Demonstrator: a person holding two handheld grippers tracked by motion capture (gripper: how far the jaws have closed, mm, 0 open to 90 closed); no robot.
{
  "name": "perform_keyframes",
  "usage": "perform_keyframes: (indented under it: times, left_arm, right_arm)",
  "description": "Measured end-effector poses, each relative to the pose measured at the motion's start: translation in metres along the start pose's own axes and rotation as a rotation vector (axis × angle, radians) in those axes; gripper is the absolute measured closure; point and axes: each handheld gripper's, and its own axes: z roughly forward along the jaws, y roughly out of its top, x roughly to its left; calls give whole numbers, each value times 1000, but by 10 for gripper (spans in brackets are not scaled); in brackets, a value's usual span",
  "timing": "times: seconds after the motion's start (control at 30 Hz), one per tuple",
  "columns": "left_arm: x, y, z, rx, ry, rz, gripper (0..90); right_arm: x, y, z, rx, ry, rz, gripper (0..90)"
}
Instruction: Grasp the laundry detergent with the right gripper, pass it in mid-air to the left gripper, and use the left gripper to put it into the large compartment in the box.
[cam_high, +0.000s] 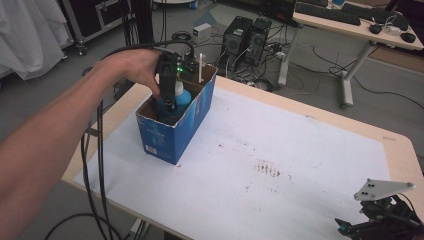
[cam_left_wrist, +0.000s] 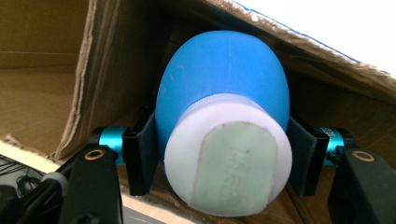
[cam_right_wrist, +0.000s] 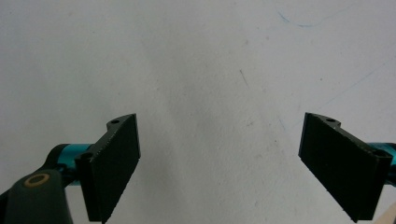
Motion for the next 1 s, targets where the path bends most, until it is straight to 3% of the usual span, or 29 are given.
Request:
perform_keyframes:
  times: [0.8,1.0]
  left_arm:
    - [2,0,6,-20,-3,-8,377]
    - [2,0,7,-15,12,-3,366]
  right_arm:
    - [2,0,3,5,8,0,121]
    - [2,1,0,-21,19,1,122]
